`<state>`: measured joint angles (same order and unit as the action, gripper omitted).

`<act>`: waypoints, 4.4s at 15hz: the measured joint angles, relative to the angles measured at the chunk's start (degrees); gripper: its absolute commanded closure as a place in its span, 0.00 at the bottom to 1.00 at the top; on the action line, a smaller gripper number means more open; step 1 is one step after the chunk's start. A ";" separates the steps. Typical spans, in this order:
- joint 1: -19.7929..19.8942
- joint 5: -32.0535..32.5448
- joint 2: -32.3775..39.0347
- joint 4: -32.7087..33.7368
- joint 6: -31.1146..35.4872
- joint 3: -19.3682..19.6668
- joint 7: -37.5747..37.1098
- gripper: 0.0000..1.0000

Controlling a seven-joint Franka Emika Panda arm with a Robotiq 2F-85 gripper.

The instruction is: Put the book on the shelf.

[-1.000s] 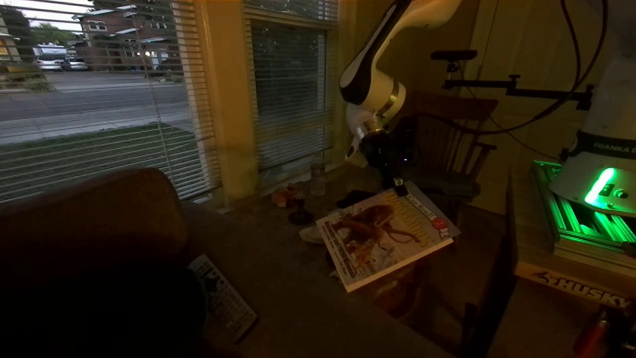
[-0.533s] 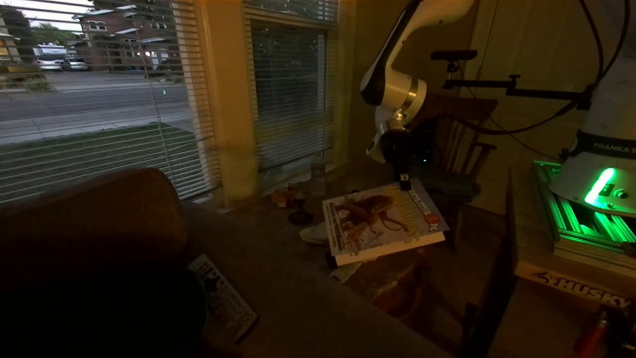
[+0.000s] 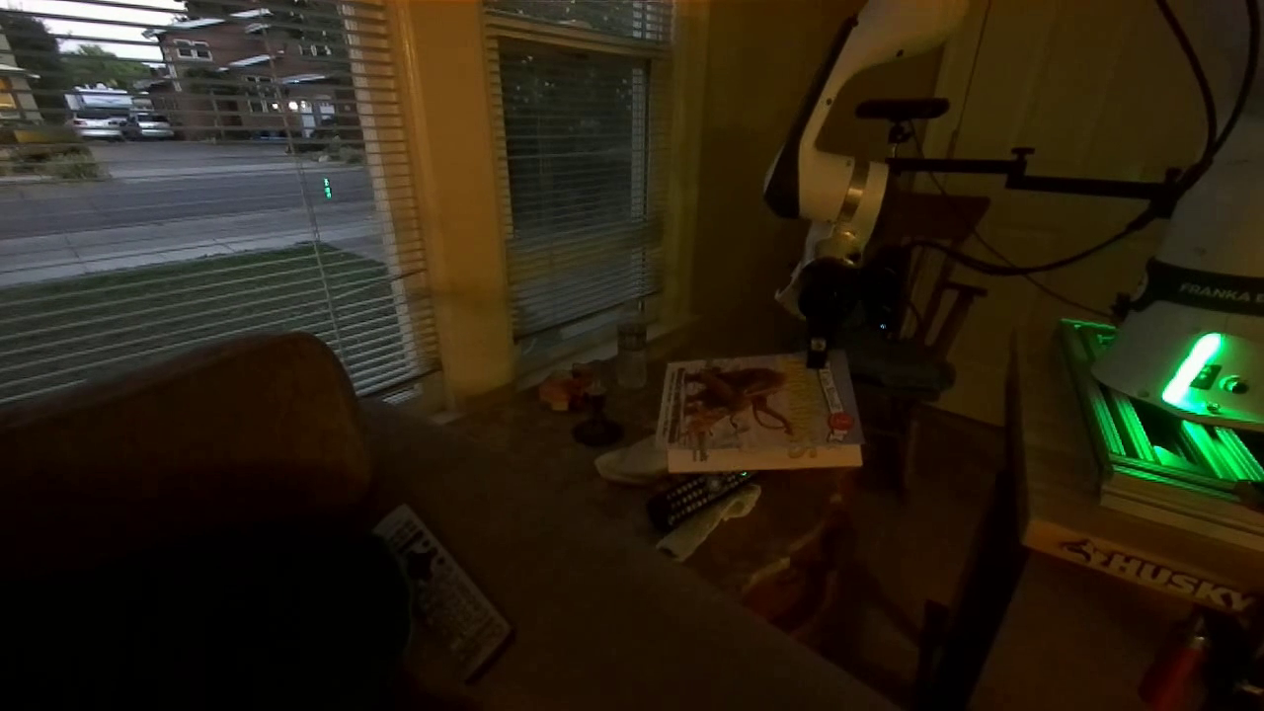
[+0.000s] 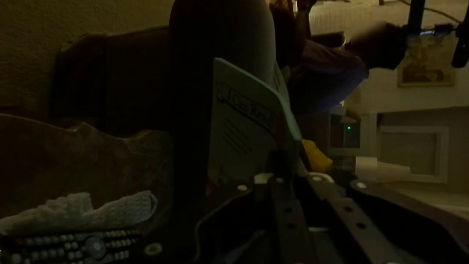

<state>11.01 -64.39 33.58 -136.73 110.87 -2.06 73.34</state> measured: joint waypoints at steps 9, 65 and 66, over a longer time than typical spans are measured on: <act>1.45 -13.18 -0.02 -4.83 0.04 8.71 14.71 0.99; 14.02 -4.01 24.65 30.18 -21.30 15.99 -2.10 0.99; 14.12 -4.01 25.04 30.76 -21.62 15.71 -2.20 0.99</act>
<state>25.14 -68.40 58.62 -105.97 89.25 13.64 71.14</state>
